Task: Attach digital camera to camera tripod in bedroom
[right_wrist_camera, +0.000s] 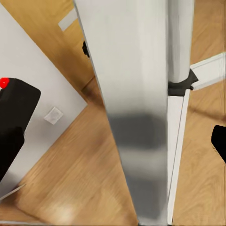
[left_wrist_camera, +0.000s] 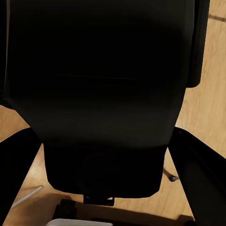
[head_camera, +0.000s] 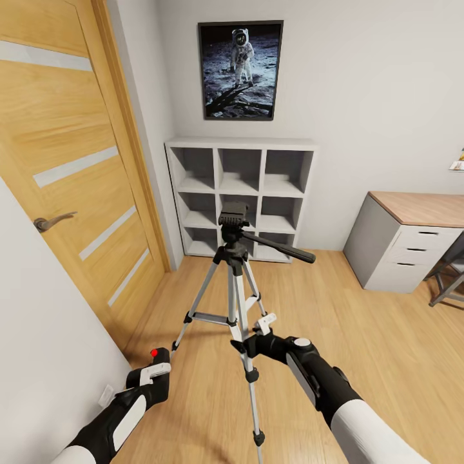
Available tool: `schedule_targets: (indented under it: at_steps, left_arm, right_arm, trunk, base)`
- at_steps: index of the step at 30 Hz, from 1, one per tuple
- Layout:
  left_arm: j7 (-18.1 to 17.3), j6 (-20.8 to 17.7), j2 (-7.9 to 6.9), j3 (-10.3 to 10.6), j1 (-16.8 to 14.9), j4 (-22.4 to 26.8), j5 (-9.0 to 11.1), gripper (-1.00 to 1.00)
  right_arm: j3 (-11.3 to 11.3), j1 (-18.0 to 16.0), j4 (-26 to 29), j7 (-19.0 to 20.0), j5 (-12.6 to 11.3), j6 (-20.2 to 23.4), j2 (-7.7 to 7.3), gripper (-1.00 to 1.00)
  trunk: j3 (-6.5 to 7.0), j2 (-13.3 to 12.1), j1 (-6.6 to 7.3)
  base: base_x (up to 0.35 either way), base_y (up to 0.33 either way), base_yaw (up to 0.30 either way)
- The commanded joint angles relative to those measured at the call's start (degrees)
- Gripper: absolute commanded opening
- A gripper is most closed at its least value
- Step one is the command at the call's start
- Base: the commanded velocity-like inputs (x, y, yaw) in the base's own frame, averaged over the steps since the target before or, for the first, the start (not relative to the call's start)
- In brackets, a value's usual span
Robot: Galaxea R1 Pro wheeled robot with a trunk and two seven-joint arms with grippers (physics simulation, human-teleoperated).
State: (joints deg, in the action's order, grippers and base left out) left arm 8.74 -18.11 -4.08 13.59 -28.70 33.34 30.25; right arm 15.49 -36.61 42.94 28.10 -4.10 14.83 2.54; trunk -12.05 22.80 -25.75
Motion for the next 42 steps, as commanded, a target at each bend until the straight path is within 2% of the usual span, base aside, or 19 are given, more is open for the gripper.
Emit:
schedule_targets:
  at_steps: [1,13,18,22,42]
  left_arm:
    - [0.58,-0.17,-0.10,0.47,-0.04,0.14,0.56,-1.00]
    - [0.58,-0.17,-0.14,0.47,-0.04,0.14,0.59,-1.00]
    - [0.58,-0.17,-0.14,0.47,-0.04,0.14,0.57,-1.00]
    - [0.58,-0.17,-0.19,0.47,-0.04,0.14,0.58,-1.00]
    - [0.66,0.44,0.02,0.27,-0.04,1.21,0.06,-1.00]
  right_arm:
    - [0.03,-0.04,-0.02,-0.21,-0.46,0.32,0.00,1.00]
    - [-0.15,-0.04,-2.31,-2.61,-0.72,-2.38,0.03,1.00]
    - [-0.11,-0.04,-2.47,-6.07,-0.86,-2.77,0.25,1.00]
    - [-0.13,-0.04,-2.56,-7.90,-0.90,-2.81,0.98,1.00]
    - [0.00,-0.04,-2.69,-8.29,-0.75,-2.95,1.44,1.00]
  trunk:
    - [-0.11,0.12,-0.03]
    - [-0.11,0.12,-0.03]
    - [-0.11,0.12,-0.03]
    - [-0.11,0.12,-0.03]
    - [-0.11,0.12,-0.03]
  base:
    - [0.000,0.000,0.000]
    - [0.000,0.000,0.000]
    - [0.000,0.000,0.000]
    - [0.000,0.000,0.000]
    - [0.000,0.000,0.000]
